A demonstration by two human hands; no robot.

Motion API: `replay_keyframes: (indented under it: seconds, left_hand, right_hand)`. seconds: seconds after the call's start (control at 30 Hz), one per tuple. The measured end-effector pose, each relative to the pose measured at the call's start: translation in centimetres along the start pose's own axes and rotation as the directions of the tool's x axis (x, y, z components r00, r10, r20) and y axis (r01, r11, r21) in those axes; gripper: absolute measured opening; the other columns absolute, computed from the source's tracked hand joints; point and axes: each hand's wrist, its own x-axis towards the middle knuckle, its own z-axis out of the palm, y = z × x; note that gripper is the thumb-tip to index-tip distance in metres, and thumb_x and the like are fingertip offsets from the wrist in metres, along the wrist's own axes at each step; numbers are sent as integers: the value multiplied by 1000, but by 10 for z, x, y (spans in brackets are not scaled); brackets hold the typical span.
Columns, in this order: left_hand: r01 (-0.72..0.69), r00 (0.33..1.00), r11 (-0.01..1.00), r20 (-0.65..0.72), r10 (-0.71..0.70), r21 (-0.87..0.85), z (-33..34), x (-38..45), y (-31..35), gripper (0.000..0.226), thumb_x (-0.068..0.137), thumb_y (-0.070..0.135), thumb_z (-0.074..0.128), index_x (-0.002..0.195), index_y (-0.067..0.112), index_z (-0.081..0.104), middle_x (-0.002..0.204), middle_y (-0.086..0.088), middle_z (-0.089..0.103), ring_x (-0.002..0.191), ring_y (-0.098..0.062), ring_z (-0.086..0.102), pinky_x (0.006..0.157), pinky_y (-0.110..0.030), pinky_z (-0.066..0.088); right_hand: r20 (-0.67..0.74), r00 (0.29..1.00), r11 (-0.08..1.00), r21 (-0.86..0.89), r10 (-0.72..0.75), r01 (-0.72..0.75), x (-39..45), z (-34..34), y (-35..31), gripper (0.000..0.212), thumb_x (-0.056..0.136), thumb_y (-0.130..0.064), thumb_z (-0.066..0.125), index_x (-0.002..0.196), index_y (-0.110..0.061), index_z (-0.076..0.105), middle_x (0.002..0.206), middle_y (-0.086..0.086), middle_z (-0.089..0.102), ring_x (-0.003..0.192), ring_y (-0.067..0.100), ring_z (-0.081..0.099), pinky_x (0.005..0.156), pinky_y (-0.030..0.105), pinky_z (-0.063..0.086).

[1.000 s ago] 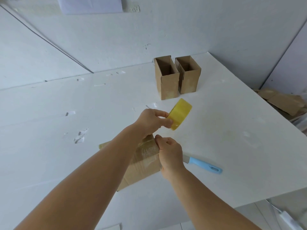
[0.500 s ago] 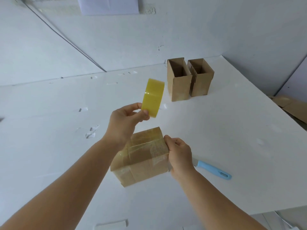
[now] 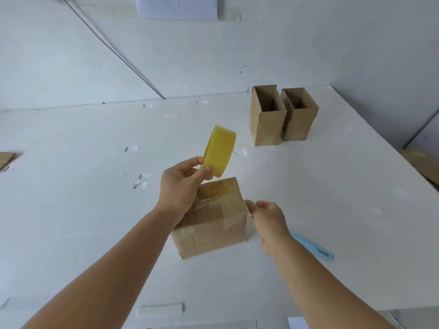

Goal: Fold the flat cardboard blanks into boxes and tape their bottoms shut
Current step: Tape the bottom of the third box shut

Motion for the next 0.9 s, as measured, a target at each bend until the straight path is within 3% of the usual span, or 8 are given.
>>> replay_keyframes:
  seconds: [0.13, 0.2, 0.3, 0.47, 0.6, 0.67, 0.73, 0.9]
  left_hand:
    - [-11, 1000, 1000, -2, 11, -10, 0, -1, 0, 13, 86, 22, 69, 98, 20, 73, 74, 3, 73, 83, -9, 69, 72, -14, 45]
    - [-13, 1000, 1000, -2, 13, -21, 0, -2, 0, 12, 86, 21, 68, 97, 19, 74, 73, 2, 72, 80, -8, 68, 67, -11, 47]
    - [-16, 1000, 999, -11, 15, -50, -1, -3, 1, 11, 86, 18, 67, 95, 17, 74, 72, 3, 71, 79, -7, 67, 74, -15, 47]
    - [18, 1000, 990, 7, -18, -143, 4, -13, 8, 11, 88, 14, 64, 93, 12, 74, 68, 3, 68, 67, -5, 63, 63, -13, 48]
    - [102, 991, 950, 118, -69, -294, 5, -29, 10, 16, 91, 11, 60, 99, 4, 71, 78, -7, 71, 66, -15, 66, 59, -22, 51]
    - [116, 986, 923, 158, -62, -366, 5, -37, 10, 17, 93, 9, 57, 99, 0, 70, 76, -7, 70, 66, -14, 65, 60, -21, 51]
    - [97, 984, 915, 175, -29, -391, 6, -42, 11, 17, 93, 7, 55, 96, 1, 71, 75, -4, 69, 69, -11, 65, 64, -18, 51]
    - [14, 974, 940, 218, 65, -340, -4, -31, 22, 12, 88, 16, 61, 87, 12, 73, 74, -2, 60, 75, -12, 55, 83, -25, 51]
  right_hand:
    - [91, 936, 934, -78, -341, 348, -24, 2, -16, 42, 99, -33, 40, 139, -20, 45, 129, -11, 50, 125, 8, 44, 111, 32, 33]
    - [221, 887, 887, -141, -405, 440, -35, 13, -19, 46, 101, -33, 35, 146, -24, 34, 143, -12, 42, 135, 6, 35, 113, 25, 26]
    - [246, 878, 865, -200, -410, 460, -34, 19, -11, 46, 103, -31, 29, 149, -26, 27, 150, -10, 36, 137, 9, 34, 112, 25, 27]
    - [262, 866, 838, -246, -426, 487, -20, 11, -19, 41, 103, -26, 30, 142, -24, 41, 137, -5, 52, 127, 13, 47, 108, 28, 36]
    - [455, 806, 840, -196, -379, 506, -5, -2, -41, 34, 102, -18, 35, 117, -38, 58, 110, -13, 65, 101, 1, 60, 87, 13, 44]
    - [532, 777, 824, -235, -336, 516, 6, -4, -51, 33, 101, -17, 38, 109, -36, 64, 111, -6, 69, 103, 8, 63, 93, 24, 48]
    - [566, 771, 766, -344, -293, 543, 14, -3, -59, 27, 100, -22, 42, 106, -25, 69, 107, 3, 70, 104, 19, 64, 96, 35, 48]
    - [521, 792, 757, -363, -317, 543, 18, -5, -74, 22, 96, -19, 49, 89, -21, 69, 95, 2, 67, 93, 19, 59, 83, 32, 44]
